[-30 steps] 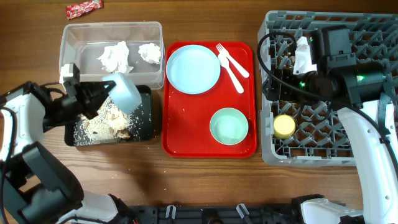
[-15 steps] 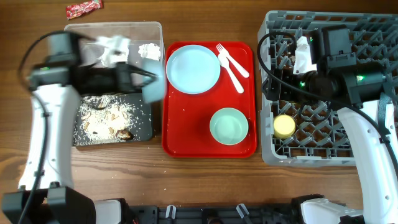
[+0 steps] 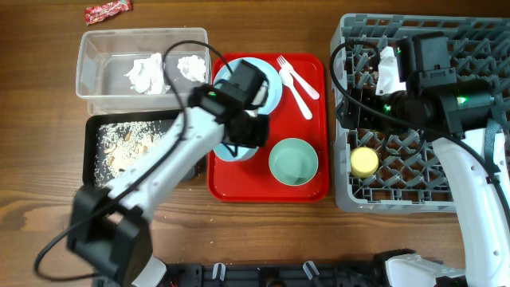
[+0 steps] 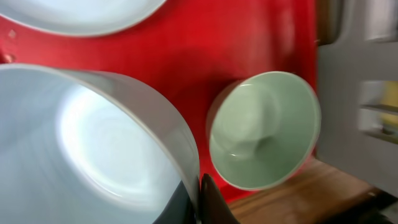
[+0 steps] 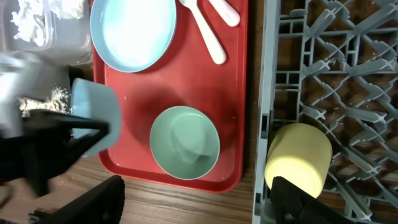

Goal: Sort waste into correct bins and load items into the dishwasher rack
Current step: 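Set emptied blue bowl back on red tray with left gripper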

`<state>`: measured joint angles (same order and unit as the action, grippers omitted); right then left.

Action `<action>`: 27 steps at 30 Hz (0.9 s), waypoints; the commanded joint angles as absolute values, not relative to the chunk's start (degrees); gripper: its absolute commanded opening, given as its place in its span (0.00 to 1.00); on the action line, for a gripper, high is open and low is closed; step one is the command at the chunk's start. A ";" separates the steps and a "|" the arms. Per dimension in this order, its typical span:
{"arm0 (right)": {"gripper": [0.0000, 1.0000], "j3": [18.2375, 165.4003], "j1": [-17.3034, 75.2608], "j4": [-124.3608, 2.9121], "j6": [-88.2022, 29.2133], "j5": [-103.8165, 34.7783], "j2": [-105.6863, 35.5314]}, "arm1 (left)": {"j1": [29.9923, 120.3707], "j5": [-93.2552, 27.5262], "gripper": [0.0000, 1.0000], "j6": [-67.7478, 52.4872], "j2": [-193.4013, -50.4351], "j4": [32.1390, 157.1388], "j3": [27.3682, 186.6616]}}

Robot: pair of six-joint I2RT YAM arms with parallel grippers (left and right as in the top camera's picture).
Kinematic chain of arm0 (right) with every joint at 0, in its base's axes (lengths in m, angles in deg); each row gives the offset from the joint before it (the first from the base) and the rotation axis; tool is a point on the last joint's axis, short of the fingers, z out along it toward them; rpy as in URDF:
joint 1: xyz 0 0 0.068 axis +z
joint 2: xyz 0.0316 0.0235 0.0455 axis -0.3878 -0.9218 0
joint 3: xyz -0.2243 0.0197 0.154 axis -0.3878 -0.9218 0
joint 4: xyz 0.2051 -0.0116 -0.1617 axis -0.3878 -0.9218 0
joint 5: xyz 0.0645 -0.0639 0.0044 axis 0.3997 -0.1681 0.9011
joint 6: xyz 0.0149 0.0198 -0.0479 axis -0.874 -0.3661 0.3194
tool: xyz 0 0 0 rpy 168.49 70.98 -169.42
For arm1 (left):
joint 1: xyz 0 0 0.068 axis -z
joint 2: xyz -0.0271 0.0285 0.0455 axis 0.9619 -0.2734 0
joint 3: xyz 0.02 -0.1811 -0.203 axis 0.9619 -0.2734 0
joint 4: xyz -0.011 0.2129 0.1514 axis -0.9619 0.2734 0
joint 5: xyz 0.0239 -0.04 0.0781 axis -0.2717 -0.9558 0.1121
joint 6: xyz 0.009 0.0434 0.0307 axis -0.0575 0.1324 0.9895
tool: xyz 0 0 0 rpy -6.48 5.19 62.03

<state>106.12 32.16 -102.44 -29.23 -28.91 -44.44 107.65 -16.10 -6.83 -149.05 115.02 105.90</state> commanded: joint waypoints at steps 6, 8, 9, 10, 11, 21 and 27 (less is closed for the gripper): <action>0.77 105.67 32.29 -102.26 -29.28 -29.59 -44.73 | 112.81 -12.65 0.06 -12.82 -157.27 112.31 106.12; 0.77 105.67 32.29 -102.29 -29.23 -29.61 -44.73 | 112.87 -12.62 0.08 -14.13 -157.67 111.74 106.12; 0.77 105.67 32.31 -102.29 -29.23 -29.61 -44.73 | 112.85 -12.62 0.09 -14.11 -157.73 111.55 106.12; 0.77 105.67 32.29 -102.29 -29.23 -29.59 -44.73 | 112.83 -12.62 0.11 -14.11 -157.77 111.39 106.12; 0.77 105.67 32.29 -102.29 -29.23 -29.61 -44.73 | 112.63 -12.62 0.13 -14.11 -157.77 111.33 106.12; 0.77 105.56 33.75 -100.82 -30.24 -27.80 -45.62 | 108.33 -13.00 0.34 -15.82 -157.05 112.44 106.95; 0.76 105.56 40.31 -96.65 -31.75 -27.84 -50.52 | 100.79 -16.56 0.38 -15.79 -151.30 117.01 109.13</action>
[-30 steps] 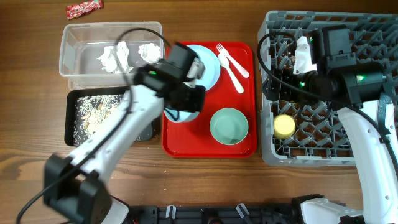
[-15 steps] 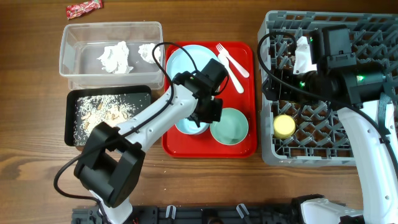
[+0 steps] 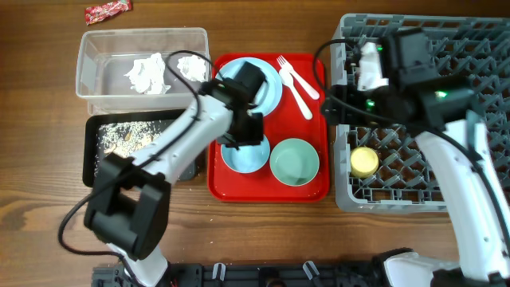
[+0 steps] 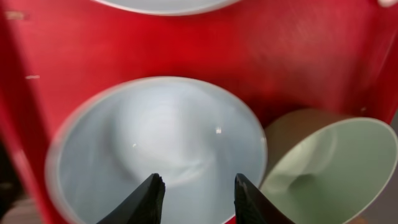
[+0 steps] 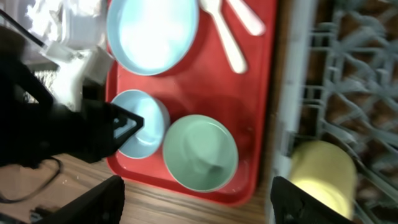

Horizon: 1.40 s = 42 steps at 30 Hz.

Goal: Sort waste into correct bins and load items into the dishwasher rack
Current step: 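Set emptied blue bowl back on red tray with left gripper, then grasp blue bowl with right gripper and place it in dish rack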

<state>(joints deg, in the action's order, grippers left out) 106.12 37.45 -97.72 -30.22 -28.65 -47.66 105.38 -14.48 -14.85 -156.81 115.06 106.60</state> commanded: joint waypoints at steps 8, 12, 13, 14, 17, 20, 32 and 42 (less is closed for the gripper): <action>0.73 105.56 50.48 -88.34 -32.12 -28.24 -63.59 | 90.30 -16.52 0.43 -12.03 -137.27 121.97 109.13; 0.58 105.56 53.88 -85.43 -32.05 -30.53 -70.74 | 87.17 -15.38 0.51 -10.61 -132.31 122.50 109.13; 0.54 105.58 54.45 -85.11 -32.05 -31.23 -72.31 | 86.56 -15.14 0.52 -10.59 -131.70 122.47 109.13; 0.52 105.58 54.85 -84.91 -32.03 -31.91 -73.71 | 85.88 -14.96 0.53 -10.59 -131.26 122.47 109.13; 0.51 105.58 55.24 -84.23 -30.50 -32.63 -77.14 | 84.04 -14.72 0.54 -10.59 -130.89 122.63 109.13; 0.51 105.56 55.28 -83.03 -28.80 -32.76 -80.40 | 82.43 -14.75 0.54 -10.59 -131.07 122.82 109.11; 0.20 105.56 55.33 -79.58 -24.99 -32.85 -83.57 | 79.74 -14.53 0.71 -10.59 -131.07 122.82 109.11; 0.04 106.39 55.00 -80.78 -25.21 -31.23 -81.23 | 79.74 -14.57 1.00 -10.64 -131.07 122.87 109.11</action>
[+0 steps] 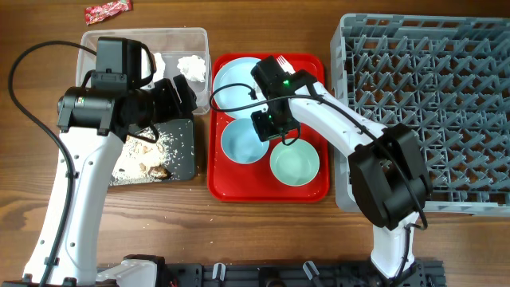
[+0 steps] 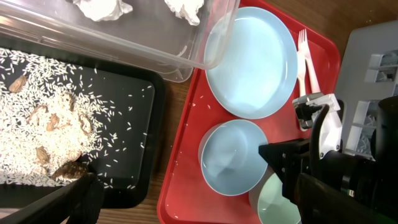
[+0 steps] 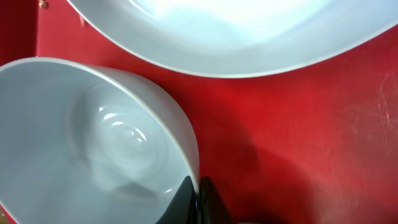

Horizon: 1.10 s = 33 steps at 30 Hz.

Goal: Sort waste into correct bins and load items into the dishwasher rack
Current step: 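Grasp blue bowl with right gripper and place it in dish rack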

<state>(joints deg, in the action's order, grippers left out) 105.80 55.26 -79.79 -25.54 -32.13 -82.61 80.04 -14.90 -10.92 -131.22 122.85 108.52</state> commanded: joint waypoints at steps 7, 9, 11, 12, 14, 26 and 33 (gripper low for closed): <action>0.05 108.11 50.48 -85.48 -26.78 -33.61 -67.76 | 79.74 -14.57 1.00 -10.64 -131.07 122.85 109.11; 0.04 108.11 48.09 -86.92 -28.45 -36.91 -63.07 | 79.74 -14.57 1.00 -10.61 -131.07 122.87 109.11; 0.04 108.11 45.36 -88.54 -30.72 -42.07 -58.69 | 79.74 -14.57 1.00 -10.64 -131.07 122.85 109.11; 0.04 108.11 43.94 -89.32 -32.31 -45.66 -56.75 | 79.74 -14.57 1.00 -10.61 -131.07 122.85 109.11; 0.04 108.11 41.10 -90.44 -35.68 -54.35 -53.38 | 79.74 -14.57 1.00 -10.61 -131.07 122.85 109.11; 0.04 107.46 35.92 -76.25 -34.19 -107.23 -58.17 | 79.74 -14.57 1.00 -10.61 -131.07 122.85 109.11; 0.04 107.46 35.92 -52.74 -12.14 -116.27 -71.28 | 79.74 -14.57 1.00 -10.61 -131.07 122.87 109.11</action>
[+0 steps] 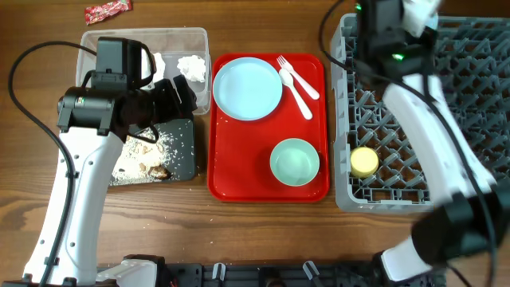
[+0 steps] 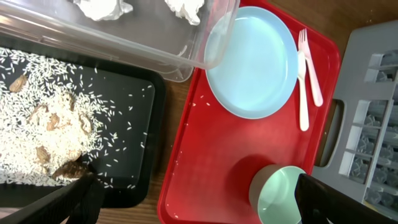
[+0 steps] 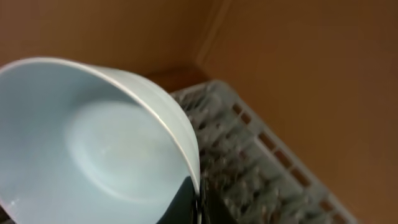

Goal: Sort waste into correct bins and load items into the dishwasher rack
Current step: 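Grasp blue bowl with right gripper and place it in dish rack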

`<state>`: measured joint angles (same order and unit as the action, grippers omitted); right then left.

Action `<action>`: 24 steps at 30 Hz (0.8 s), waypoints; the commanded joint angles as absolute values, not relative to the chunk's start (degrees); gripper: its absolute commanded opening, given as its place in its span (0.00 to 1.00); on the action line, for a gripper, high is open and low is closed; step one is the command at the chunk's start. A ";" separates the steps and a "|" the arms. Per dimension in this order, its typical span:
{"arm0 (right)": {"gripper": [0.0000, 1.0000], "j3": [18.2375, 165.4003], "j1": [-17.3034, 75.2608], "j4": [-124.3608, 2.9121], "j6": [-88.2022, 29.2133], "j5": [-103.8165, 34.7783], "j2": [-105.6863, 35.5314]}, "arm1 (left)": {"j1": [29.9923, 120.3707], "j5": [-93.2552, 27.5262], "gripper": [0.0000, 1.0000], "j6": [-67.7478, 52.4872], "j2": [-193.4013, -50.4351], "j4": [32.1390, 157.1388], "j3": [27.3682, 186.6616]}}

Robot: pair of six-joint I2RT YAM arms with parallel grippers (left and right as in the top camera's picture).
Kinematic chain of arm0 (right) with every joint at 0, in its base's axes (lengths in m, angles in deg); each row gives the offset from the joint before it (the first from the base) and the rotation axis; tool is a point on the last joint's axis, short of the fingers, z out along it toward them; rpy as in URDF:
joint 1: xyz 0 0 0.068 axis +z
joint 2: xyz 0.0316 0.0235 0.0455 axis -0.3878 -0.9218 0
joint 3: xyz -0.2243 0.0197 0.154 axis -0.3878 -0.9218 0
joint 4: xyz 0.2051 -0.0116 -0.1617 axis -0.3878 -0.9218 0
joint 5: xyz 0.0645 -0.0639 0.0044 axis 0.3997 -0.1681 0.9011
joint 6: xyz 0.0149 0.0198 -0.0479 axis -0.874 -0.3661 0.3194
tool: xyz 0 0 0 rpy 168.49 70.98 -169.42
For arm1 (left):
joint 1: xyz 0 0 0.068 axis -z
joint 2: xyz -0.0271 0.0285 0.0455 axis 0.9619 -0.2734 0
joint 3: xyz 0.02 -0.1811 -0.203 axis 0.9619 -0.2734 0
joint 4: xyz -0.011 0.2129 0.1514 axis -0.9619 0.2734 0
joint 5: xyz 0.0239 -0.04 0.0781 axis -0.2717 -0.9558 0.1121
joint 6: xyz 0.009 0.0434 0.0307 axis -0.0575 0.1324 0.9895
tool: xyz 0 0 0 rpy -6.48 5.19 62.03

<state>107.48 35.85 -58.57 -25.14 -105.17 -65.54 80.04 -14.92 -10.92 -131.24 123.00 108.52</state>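
Note:
My right gripper (image 3: 198,202) is shut on the rim of a light blue bowl (image 3: 93,149), held tilted in the air above the far end of the grey dishwasher rack (image 1: 446,119). In the overhead view only a pale edge of the bowl (image 1: 420,9) shows at the top. On the red tray (image 1: 239,171) lie a light blue plate (image 1: 247,88), a white fork and spoon (image 1: 295,84) and a green bowl (image 1: 295,162). My left gripper (image 2: 199,208) stands open and holds nothing, high over the seam between the bins and the tray.
A clear bin (image 1: 103,56) holds crumpled white tissues. In front of it a black tray (image 1: 179,159) holds rice and scraps. A yellow cup (image 1: 364,162) lies in the rack's near left corner. A red wrapper (image 1: 107,10) lies on the table at far left.
The light blue bowl has left the red tray. My right gripper, then shut on its rim down on the tray, now holds it up over the rack. The left arm has not moved.
First my left gripper held the light blue bowl by its rim over the tray. Then the bowl stood on the tray with that gripper open above it. Later the left arm was back over the bins and my right gripper gripped the bowl's rim; now it carries it above the rack.

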 commanded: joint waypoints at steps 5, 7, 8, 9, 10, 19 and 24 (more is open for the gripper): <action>0.04 107.46 36.16 -34.83 5.28 -119.75 -80.20 | 79.74 -14.57 1.00 -10.61 -131.07 122.85 109.11; 0.04 107.46 36.51 -31.53 9.59 -119.82 -82.45 | 79.74 -14.57 1.00 -10.61 -131.07 122.87 109.11; 0.04 107.46 36.86 -30.09 11.55 -120.19 -83.79 | 79.74 -14.57 1.00 -10.61 -131.07 122.87 109.11; 0.04 107.46 37.16 -29.70 12.30 -120.34 -84.68 | 79.74 -14.57 1.00 -10.64 -131.07 122.87 109.11; 0.04 107.46 37.40 -29.59 12.75 -120.32 -85.14 | 79.74 -14.57 1.00 -10.61 -131.07 122.85 109.11; 0.04 107.44 40.14 -31.64 16.34 -120.34 -88.73 | 79.74 -14.57 1.00 -10.61 -131.07 122.85 109.11; 0.37 107.44 41.40 -31.62 16.38 -120.38 -88.73 | 79.74 -14.57 1.00 -10.61 -131.07 122.87 109.11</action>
<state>107.24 40.09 -31.62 15.62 -119.95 -87.11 80.04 -14.90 -10.92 -131.26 123.04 108.52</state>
